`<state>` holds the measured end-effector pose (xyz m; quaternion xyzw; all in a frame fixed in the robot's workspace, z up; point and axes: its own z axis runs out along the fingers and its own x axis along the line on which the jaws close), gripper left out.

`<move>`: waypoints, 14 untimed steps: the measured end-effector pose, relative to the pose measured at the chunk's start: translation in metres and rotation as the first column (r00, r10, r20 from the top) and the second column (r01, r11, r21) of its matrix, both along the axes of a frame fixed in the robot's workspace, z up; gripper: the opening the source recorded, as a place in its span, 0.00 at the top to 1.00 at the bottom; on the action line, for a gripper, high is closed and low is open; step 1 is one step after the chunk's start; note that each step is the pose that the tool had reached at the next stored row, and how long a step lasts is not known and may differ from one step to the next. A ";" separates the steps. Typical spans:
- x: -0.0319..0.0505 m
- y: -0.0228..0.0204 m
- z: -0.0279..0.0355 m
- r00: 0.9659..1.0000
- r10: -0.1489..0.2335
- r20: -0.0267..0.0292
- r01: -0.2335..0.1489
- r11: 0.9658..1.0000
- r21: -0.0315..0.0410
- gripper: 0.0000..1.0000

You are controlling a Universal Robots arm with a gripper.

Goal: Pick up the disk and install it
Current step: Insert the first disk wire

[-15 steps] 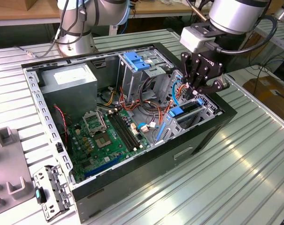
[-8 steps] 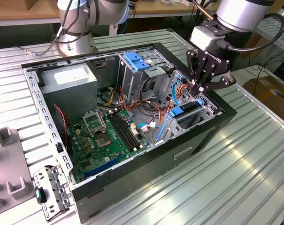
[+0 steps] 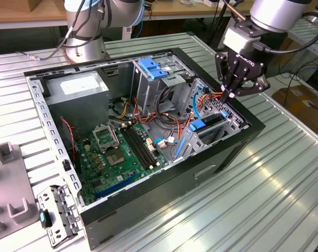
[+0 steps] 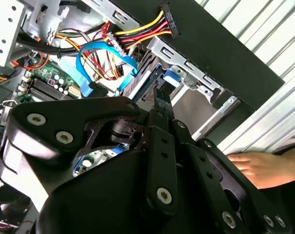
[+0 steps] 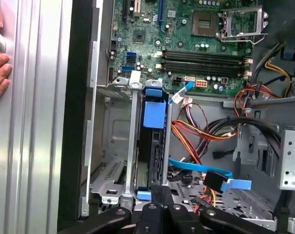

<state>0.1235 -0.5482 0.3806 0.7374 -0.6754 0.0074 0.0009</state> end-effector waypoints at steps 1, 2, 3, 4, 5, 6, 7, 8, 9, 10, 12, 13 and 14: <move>0.0002 0.0002 0.0017 1.000 0.002 -0.001 -0.002 1.000 0.000 0.89; 0.0003 0.0004 0.0035 1.000 0.004 -0.001 -0.004 1.000 0.000 0.89; 0.0004 0.0005 0.0053 1.000 0.006 -0.001 -0.006 1.000 0.000 0.89; 0.0008 0.0005 0.0062 1.000 0.008 -0.002 -0.008 1.000 0.000 0.89; 0.0024 0.0005 0.0061 1.000 0.012 -0.003 -0.012 1.000 0.000 0.89; 0.0043 0.0005 0.0062 1.000 0.017 -0.003 -0.017 1.000 0.000 0.89; 0.0076 0.0006 0.0063 1.000 0.022 -0.003 -0.022 1.000 0.000 0.89; 0.0099 0.0007 0.0062 1.000 0.026 -0.004 -0.026 1.000 0.000 0.89; 0.0131 0.0008 0.0061 1.000 0.030 -0.004 -0.030 1.000 0.000 0.89; 0.0165 0.0009 0.0060 0.999 0.033 -0.003 -0.033 0.999 0.000 0.89; 0.0273 0.0016 0.0058 0.999 0.039 -0.003 -0.039 0.999 0.000 0.89; 0.0327 0.0028 0.0056 0.999 0.040 -0.004 -0.040 0.999 0.000 0.89; 0.0368 0.0037 0.0055 0.999 0.041 -0.004 -0.041 0.999 0.000 0.89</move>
